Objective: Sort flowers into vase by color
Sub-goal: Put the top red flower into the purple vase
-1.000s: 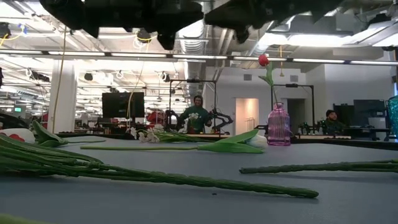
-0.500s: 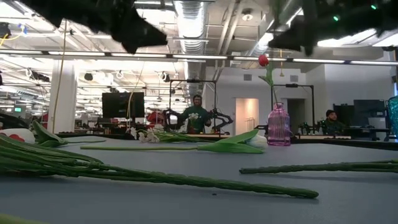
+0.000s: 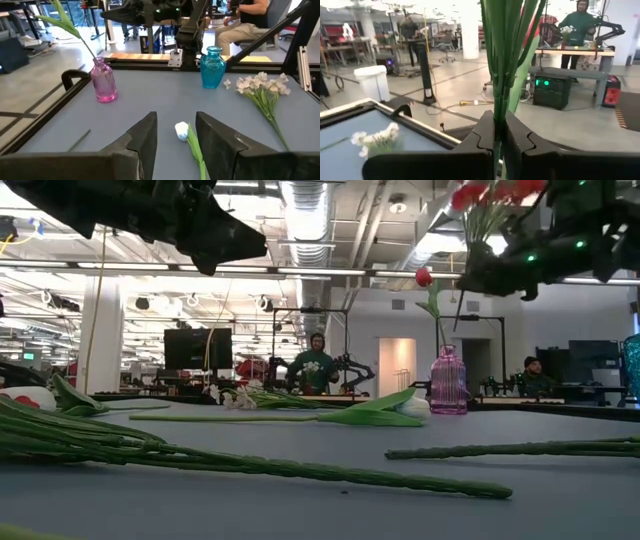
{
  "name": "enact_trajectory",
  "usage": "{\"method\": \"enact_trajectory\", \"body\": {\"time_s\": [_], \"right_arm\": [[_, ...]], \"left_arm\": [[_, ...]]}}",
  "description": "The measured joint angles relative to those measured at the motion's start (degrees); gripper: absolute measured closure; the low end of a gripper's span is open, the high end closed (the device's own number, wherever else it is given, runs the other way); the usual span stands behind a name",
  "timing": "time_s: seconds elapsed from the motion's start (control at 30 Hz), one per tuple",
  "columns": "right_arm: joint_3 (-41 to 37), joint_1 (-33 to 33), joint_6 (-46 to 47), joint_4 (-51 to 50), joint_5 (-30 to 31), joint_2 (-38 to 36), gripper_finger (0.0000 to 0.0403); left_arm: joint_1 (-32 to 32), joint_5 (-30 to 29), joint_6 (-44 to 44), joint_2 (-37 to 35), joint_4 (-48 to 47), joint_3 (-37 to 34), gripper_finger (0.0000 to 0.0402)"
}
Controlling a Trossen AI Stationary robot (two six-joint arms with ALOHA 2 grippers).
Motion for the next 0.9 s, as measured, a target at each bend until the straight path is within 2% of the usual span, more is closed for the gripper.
{"method": "enact_trajectory", "body": {"time_s": [0.17, 0.57, 0.9], "right_arm": [[0.04, -4.75, 2.78, 5.26, -6.28, 5.24, 0.0366], [0.04, -5.83, 3.32, 5.44, -6.39, 13.42, 0.0365], [0.07, -5.41, 3.26, 6.43, -6.59, 16.56, 0.0328]], "left_arm": [[0.0, 0.02, -0.53, 0.0, -0.23, 0.0, 0.0276], [0.0, 0.07, -0.42, 0.02, -0.7, 0.0, 0.0276], [0.0, 0.11, -0.52, 0.02, -0.82, 0.0, 0.0276]]}}
